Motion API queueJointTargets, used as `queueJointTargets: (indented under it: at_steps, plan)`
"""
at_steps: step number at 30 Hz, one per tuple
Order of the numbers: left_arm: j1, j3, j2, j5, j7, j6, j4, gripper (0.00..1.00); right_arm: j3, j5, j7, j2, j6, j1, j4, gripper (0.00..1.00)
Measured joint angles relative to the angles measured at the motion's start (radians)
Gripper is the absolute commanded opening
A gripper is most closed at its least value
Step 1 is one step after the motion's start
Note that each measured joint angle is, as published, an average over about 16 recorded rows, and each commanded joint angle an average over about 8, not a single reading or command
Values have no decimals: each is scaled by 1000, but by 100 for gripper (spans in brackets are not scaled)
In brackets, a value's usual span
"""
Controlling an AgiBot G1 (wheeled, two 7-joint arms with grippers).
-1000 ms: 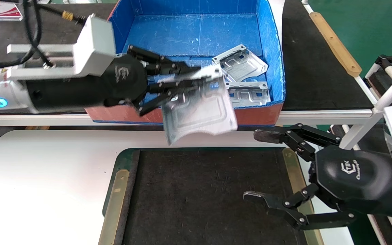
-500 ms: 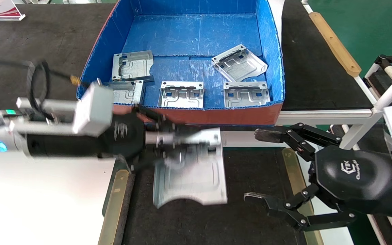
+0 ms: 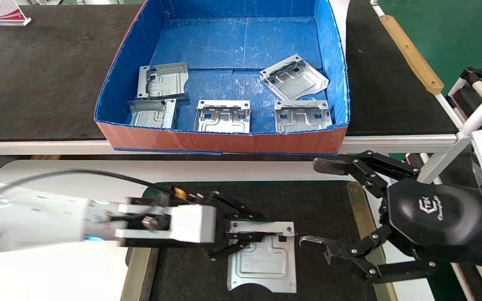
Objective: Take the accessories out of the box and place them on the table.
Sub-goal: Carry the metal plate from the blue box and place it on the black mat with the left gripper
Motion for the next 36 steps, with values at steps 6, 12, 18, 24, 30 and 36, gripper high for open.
queueJointTargets:
  at_steps: [6, 12, 18, 24, 30, 36]
  plan:
    - [3, 14, 123, 44, 154, -115, 169, 0, 0, 0, 0, 0, 0, 0, 0, 100]
    - [-9, 30, 217, 48, 247, -249, 297, 0, 0, 0, 0, 0, 0, 0, 0, 100]
    - [-7, 75, 260, 2, 266, -380, 307, 0, 0, 0, 0, 0, 0, 0, 0, 100]
    - [7, 164, 267, -76, 232, -483, 231, 0, 0, 0, 0, 0, 0, 0, 0, 100]
    - [11, 273, 267, -160, 191, -552, 161, 0, 0, 0, 0, 0, 0, 0, 0, 100]
    - [9, 371, 266, -232, 164, -602, 120, 0, 0, 0, 0, 0, 0, 0, 0, 100]
